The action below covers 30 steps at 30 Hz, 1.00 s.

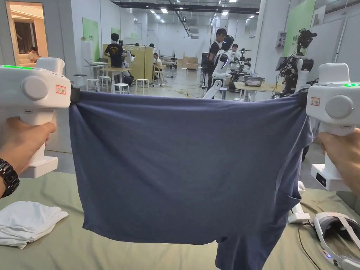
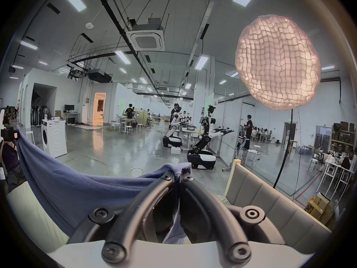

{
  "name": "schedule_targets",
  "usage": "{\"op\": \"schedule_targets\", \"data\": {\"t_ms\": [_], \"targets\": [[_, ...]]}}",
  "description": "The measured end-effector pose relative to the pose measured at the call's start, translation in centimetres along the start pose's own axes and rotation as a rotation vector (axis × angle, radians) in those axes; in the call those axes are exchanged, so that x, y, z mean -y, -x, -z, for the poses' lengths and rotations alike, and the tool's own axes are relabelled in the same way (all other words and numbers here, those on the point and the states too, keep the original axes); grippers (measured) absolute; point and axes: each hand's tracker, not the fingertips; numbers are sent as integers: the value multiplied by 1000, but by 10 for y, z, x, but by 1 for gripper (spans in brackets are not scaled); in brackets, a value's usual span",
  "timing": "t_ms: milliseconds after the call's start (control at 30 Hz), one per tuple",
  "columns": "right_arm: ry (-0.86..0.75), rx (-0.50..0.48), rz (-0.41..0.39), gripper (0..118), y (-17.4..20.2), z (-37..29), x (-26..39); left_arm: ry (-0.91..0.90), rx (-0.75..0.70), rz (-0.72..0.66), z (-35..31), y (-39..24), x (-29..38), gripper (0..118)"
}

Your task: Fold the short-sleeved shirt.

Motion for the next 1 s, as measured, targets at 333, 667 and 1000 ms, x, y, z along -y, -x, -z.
{"op": "schedule_targets", "data": {"t_ms": [333,667,1000], "targets": [[75,-31,-13,4,-3,-40,77,72,22,15,-14,2,90,6],[192,-41,-48,4,-15,-139,169,114,88,-33,-86,12,194,6],[273,-42,-72,4,-15,-236,221,166,110,-77,-173,28,273,6]]}}
